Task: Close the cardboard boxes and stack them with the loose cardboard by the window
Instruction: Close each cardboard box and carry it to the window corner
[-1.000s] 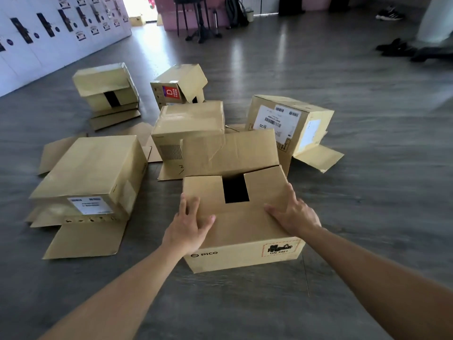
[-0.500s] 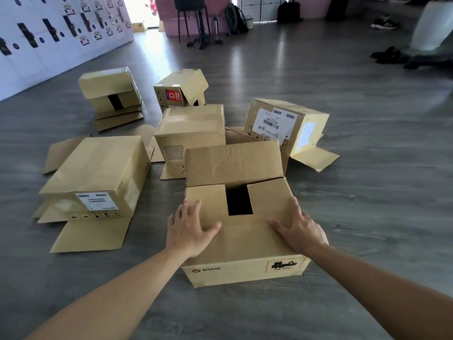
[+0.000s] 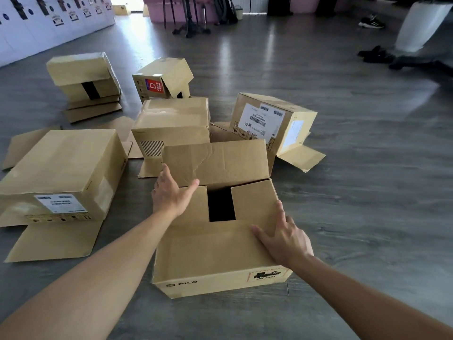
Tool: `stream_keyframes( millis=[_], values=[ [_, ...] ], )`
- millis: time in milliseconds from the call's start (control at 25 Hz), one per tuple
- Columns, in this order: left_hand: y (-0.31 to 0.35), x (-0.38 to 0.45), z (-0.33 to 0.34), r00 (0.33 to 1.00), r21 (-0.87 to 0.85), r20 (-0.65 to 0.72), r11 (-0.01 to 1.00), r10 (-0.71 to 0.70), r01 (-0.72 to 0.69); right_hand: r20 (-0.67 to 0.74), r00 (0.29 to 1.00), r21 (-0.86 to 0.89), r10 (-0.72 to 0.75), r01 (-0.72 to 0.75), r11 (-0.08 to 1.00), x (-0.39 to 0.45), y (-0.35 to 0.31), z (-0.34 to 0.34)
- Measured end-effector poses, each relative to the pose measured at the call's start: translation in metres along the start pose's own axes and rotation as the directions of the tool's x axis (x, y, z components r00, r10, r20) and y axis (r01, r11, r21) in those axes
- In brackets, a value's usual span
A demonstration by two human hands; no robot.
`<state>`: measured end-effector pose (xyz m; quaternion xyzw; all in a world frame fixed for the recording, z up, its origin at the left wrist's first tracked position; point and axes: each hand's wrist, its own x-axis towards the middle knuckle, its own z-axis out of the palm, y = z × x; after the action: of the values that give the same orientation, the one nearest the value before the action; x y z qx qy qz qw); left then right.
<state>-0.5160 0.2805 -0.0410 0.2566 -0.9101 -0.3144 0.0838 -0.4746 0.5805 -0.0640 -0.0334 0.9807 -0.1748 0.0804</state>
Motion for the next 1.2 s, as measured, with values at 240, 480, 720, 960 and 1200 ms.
stream_keyframes(
  millis=[240,480,720,960,1200],
  values=[
    [0.009,-0.008,-0.017,0.955,-0.236,-0.294,0.965,0.039,-0.112,0.011,1.000,0.020,-0.023,0.023,1.000,0.006,0.002,0.003],
    [-0.006,-0.062,-0.033,0.939,0.180,-0.231,0.960,0.255,-0.216,-0.260,0.962,0.165,-0.082,0.128,0.978,-0.001,-0.002,0.006],
    [-0.031,-0.101,-0.021,0.939,0.640,0.160,0.692,0.305,-0.334,-0.273,0.952,0.050,-0.140,0.159,0.986,-0.002,-0.004,0.002],
    [-0.027,-0.116,0.000,0.904,0.608,0.324,0.670,0.281,-0.426,-0.047,0.966,-0.101,-0.253,0.248,0.964,0.009,-0.003,0.000],
    [-0.029,-0.115,0.011,0.900,0.571,0.334,0.700,0.279,-0.429,0.057,0.975,-0.078,-0.214,0.218,0.973,0.014,-0.003,0.001]
  ],
)
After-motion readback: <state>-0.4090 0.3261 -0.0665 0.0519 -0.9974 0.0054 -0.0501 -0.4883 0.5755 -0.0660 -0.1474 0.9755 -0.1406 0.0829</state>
